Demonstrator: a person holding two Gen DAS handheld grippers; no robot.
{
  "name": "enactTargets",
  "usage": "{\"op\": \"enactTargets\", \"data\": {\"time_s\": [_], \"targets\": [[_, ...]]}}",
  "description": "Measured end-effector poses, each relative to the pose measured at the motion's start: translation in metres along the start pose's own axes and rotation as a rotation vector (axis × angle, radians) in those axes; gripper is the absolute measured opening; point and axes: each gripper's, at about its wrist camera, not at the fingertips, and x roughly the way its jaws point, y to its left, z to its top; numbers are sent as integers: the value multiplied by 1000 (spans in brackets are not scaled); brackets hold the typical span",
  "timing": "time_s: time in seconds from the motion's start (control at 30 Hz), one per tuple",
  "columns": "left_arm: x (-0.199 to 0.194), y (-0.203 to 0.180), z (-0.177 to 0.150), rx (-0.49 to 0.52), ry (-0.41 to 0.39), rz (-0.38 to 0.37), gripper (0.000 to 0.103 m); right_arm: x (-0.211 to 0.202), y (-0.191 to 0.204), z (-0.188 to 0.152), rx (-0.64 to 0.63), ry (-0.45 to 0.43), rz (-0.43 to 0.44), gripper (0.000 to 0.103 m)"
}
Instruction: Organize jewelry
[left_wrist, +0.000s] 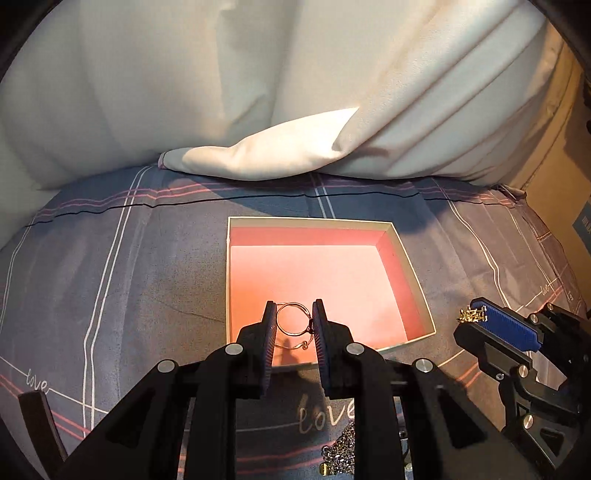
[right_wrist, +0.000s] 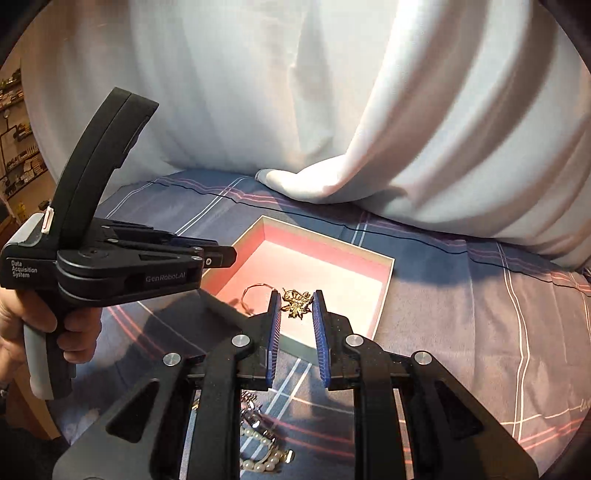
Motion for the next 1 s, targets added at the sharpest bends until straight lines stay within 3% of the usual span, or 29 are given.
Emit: {"op": "enactTargets", "data": {"time_s": [0.23, 0.57, 0.6, 0.63, 0.67, 0.7, 0.83, 1.0], "targets": [[22, 6, 13, -47, 46, 0, 19, 32, -9, 4, 26, 46, -19, 18], [30, 6, 33, -86, 40, 5, 20, 46, -20, 5, 63, 55, -48, 19], [28, 7, 33, -87, 34, 3, 37, 48, -23, 3, 71, 63, -55, 24], [26, 8, 32, -83, 30, 9, 74, 48, -25, 1, 84, 74, -55, 43], [22, 8, 30, -80, 15, 28, 87, 48, -27, -2, 97, 72, -50, 52], [17, 9, 26, -75, -9, 43, 92, 44, -29, -7, 103, 68, -47, 56], [1, 10, -4, -27, 2, 20, 92, 25, -30, -34, 115, 90, -28, 56], [-11, 3, -79, 25, 71, -30, 91, -5, -25, -86, 181, 122, 0, 56]]}}
